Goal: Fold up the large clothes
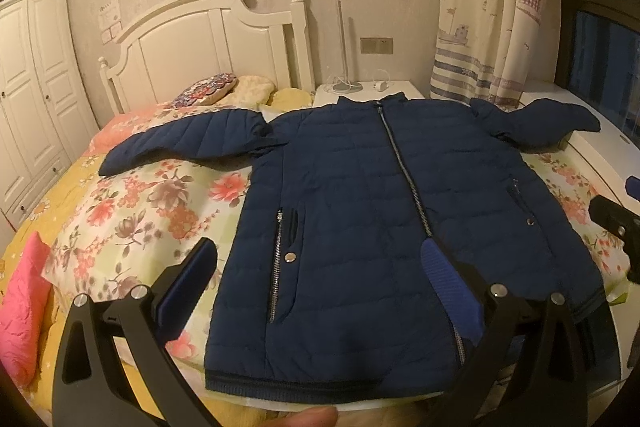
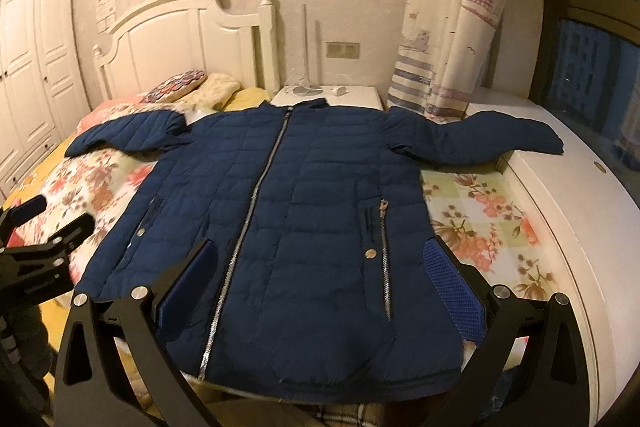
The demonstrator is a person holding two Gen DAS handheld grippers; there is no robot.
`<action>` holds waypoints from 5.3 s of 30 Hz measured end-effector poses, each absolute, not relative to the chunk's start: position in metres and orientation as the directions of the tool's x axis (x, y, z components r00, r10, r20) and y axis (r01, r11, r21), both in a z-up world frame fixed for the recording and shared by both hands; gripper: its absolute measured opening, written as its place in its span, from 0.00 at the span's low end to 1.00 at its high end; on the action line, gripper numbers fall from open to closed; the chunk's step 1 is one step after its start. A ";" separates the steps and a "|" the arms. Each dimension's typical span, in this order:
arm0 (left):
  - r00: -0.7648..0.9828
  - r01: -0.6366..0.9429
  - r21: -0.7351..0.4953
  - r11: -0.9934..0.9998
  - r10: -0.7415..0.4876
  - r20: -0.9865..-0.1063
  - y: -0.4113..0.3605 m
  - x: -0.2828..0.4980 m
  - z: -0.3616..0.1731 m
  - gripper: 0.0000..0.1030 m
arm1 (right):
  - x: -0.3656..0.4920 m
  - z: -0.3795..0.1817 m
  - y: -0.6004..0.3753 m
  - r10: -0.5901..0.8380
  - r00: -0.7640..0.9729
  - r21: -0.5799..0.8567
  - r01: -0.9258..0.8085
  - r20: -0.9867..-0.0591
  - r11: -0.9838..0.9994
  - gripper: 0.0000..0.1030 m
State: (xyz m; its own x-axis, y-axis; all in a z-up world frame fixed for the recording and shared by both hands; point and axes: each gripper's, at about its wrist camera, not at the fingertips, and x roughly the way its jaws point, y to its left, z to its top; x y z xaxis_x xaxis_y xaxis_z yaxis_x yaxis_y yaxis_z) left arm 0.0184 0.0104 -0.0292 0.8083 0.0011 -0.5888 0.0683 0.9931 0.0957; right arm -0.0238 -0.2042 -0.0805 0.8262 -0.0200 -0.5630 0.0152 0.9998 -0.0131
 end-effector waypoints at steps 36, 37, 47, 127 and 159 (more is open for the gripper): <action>0.616 0.042 -0.135 0.990 -0.132 -0.777 -0.020 0.399 -0.167 0.98 | 0.223 -0.180 -0.485 -0.143 0.739 0.456 0.543 -0.658 0.706 0.64; 0.617 0.041 -0.165 0.985 -0.155 -0.771 -0.016 0.400 -0.168 0.98 | 0.229 -0.177 -0.490 -0.150 0.734 0.449 0.550 -0.663 0.704 0.64; 0.621 0.044 -0.214 0.976 -0.194 -0.759 -0.013 0.397 -0.169 0.98 | 0.287 -0.169 -0.533 -0.301 0.671 0.364 0.661 -0.677 0.656 0.64; 0.669 -0.177 -0.747 0.641 -0.478 -0.569 0.088 0.340 -0.150 0.91 | 0.278 -0.179 -0.374 0.095 0.805 0.416 0.197 -0.586 0.888 0.75; 0.655 -0.070 -0.383 0.921 -0.248 -0.714 0.052 0.388 -0.135 0.86 | 0.277 -0.183 -0.378 0.140 0.805 0.463 0.181 -0.576 0.868 0.79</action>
State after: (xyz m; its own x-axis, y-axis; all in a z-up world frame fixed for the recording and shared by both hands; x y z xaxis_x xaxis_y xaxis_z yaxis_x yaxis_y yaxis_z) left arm 0.3881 0.0521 -0.1349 0.6546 -0.2475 -0.7144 -0.0697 0.9211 -0.3830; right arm 0.2765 -0.3783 -0.1835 0.8051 0.1396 -0.5764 0.1807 0.8679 0.4627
